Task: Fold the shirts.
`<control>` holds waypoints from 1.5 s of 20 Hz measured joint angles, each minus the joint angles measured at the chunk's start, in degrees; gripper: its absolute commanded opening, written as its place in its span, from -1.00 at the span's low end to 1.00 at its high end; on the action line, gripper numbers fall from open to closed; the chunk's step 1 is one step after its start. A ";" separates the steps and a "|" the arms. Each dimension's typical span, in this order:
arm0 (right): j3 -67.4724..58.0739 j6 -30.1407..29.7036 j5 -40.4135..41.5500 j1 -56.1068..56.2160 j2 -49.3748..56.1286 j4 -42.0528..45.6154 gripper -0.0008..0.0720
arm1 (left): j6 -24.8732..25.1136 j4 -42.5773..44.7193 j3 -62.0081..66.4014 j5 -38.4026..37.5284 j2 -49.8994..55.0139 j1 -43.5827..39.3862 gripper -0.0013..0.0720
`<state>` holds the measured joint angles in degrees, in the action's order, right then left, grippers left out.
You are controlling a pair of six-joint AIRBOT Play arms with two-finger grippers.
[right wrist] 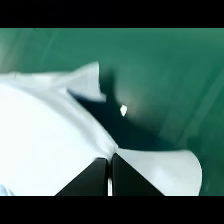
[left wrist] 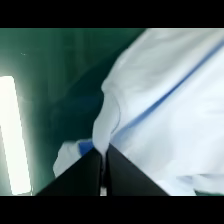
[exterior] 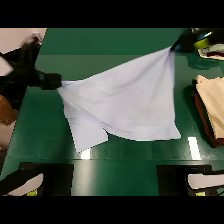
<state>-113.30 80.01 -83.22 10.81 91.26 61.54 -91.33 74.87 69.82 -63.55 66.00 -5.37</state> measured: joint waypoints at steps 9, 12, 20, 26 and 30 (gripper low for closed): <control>-2.12 -0.61 1.09 -0.74 11.47 -2.36 -0.09 | 1.05 -0.02 -0.07 12.20 10.05 2.56 0.41; 3.74 -2.34 -0.72 -3.69 7.39 -6.23 -0.09 | 3.43 -0.04 0.79 4.39 8.31 6.69 0.41; 32.98 -7.61 -1.09 -10.91 -10.45 -18.21 -0.09 | 6.95 -1.38 -18.86 -2.78 0.87 12.39 0.41; 44.39 -8.87 1.05 -11.78 -18.58 -20.83 -0.09 | 8.11 -7.58 -27.67 4.96 0.28 12.87 0.41; 46.56 -9.11 1.99 -11.91 -20.55 -21.29 -0.09 | 9.81 -12.20 -29.38 7.26 1.22 11.61 0.40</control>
<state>-66.74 70.89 -81.23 -1.10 70.72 40.25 -81.52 62.67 40.45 -56.29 67.22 6.24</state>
